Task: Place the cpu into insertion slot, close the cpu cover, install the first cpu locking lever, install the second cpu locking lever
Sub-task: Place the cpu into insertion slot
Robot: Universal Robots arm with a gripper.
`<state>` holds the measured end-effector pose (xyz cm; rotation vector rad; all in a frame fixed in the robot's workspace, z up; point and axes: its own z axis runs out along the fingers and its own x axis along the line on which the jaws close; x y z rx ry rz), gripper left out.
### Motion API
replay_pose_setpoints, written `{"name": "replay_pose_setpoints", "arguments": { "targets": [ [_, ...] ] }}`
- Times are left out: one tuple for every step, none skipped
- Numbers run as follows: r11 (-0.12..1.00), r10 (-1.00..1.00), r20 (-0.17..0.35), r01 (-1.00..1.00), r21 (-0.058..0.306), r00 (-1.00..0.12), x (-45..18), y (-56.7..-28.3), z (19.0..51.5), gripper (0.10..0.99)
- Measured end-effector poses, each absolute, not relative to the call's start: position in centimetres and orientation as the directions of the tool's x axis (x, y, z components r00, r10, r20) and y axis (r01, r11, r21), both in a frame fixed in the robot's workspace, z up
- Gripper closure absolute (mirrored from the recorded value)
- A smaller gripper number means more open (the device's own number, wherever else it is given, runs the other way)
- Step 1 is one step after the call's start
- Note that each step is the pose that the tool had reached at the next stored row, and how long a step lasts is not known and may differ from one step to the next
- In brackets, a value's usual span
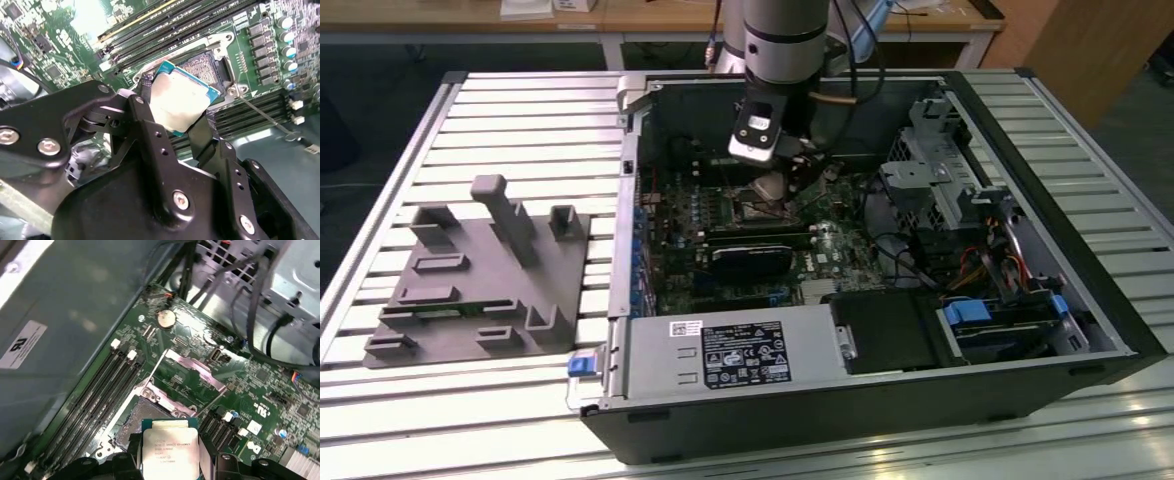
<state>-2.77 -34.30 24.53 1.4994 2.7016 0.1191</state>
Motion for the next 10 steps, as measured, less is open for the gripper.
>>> {"name": "replay_pose_setpoints", "arguments": {
  "targets": [
    [0.516,0.855,-0.006,0.851,0.091,-0.518,-2.77,-34.30,24.52,0.545],
    [0.505,0.862,-0.006,0.858,0.091,-0.506,-2.77,-34.30,24.52,0.545],
    [0.494,0.869,-0.006,0.865,0.091,-0.495,-2.77,-34.30,24.52,0.545],
    [0.483,0.875,-0.006,0.871,0.091,-0.484,-2.77,-34.30,24.51,0.545],
    [0.471,0.882,-0.006,0.878,0.091,-0.472,-2.77,-34.30,24.51,0.545],
    [0.459,0.888,-0.006,0.884,0.091,-0.461,-2.77,-34.30,24.50,0.545],
    [0.448,0.893,-0.006,0.889,0.091,-0.449,-2.77,-34.30,24.50,0.545],
    [0.437,0.899,-0.006,0.895,0.091,-0.438,-2.77,-34.30,24.50,0.545],
    [0.426,0.904,-0.006,0.900,0.091,-0.427,-2.77,-34.30,24.49,0.545],
    [0.415,0.909,-0.006,0.905,0.091,-0.417,-2.77,-34.30,24.49,0.545]
  ]
}}
